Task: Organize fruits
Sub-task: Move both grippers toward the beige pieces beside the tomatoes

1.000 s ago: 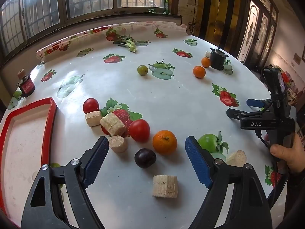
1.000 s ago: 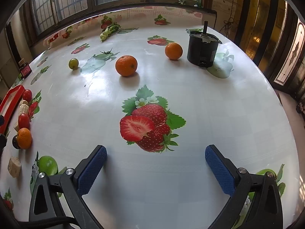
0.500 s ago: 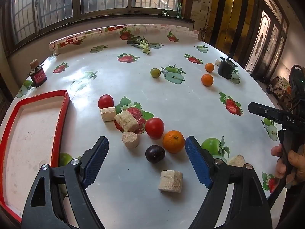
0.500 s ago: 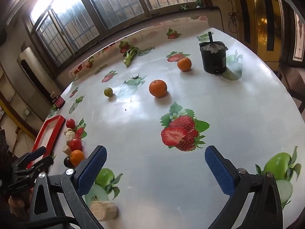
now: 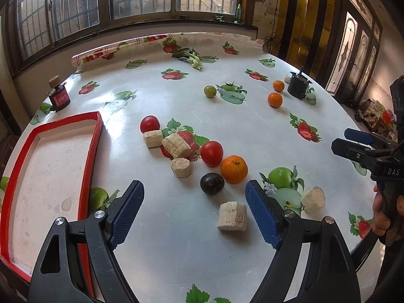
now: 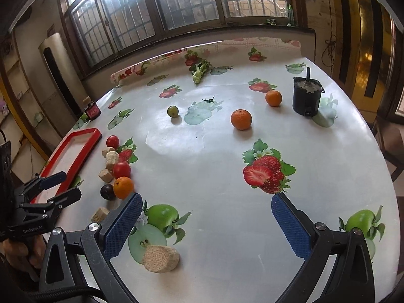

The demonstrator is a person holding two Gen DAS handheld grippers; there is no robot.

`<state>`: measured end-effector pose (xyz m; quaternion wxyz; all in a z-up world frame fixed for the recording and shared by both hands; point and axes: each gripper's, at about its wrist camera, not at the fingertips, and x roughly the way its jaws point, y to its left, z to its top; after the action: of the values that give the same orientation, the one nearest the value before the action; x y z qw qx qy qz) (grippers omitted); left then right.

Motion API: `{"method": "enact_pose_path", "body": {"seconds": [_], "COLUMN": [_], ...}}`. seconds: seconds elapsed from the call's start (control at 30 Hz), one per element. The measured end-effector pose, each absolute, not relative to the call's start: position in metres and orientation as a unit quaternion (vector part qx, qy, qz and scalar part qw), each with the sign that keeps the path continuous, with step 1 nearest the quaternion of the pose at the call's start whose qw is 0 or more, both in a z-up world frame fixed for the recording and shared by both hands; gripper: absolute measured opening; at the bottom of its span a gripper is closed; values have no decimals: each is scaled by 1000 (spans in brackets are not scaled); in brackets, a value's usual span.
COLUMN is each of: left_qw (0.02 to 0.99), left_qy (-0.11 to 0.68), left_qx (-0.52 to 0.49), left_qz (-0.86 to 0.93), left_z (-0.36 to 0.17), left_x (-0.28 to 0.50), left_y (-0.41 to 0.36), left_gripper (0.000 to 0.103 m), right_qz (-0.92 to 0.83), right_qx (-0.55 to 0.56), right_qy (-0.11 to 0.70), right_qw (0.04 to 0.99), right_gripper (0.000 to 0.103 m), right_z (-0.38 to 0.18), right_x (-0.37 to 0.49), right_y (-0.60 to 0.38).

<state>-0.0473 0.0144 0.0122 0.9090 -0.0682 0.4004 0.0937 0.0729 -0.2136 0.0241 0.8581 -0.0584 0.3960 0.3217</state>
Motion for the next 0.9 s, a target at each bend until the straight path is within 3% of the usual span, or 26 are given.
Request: {"method": "enact_pose_path", "body": {"seconds": [0.13, 0.9], "left_qw": [910, 915], "left_qy": [397, 362], "left_qx": [-55, -12], "left_qz": [105, 178], "left_z": [14, 31], "left_x": [-58, -111], "left_y": [9, 0], "left_gripper": [83, 83], "right_qz": [325, 361], "right_qx": [-79, -151], "right_qy": [361, 348], "right_qw": [870, 852], "right_gripper": [103, 103], "right_z": [35, 44], "right_x": [50, -32], "right_y": [-211, -192]}}
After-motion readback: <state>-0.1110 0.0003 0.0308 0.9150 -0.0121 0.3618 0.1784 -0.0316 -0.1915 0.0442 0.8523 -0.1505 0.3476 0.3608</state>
